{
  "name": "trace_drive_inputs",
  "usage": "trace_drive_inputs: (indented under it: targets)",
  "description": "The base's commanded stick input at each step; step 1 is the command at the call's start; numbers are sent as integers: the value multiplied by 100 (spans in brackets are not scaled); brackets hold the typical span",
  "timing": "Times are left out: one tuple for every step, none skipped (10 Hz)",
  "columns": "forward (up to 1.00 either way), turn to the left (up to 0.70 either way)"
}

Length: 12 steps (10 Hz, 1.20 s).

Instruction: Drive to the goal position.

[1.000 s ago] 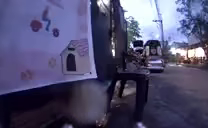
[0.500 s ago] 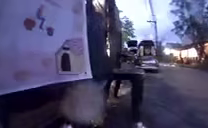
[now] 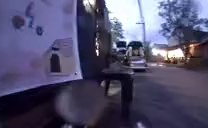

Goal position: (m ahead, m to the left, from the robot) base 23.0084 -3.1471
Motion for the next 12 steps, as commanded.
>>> trace_drive_inputs:
  targets:
    - [0, -70]
    - [0, -70]
    - [0, -70]
    - [0, -70]
    - [0, -70]
    - [0, -70]
    - [0, -70]
    - [0, -70]
    - [0, -70]
    - [0, -70]
    - [0, -70]
    - [0, -70]
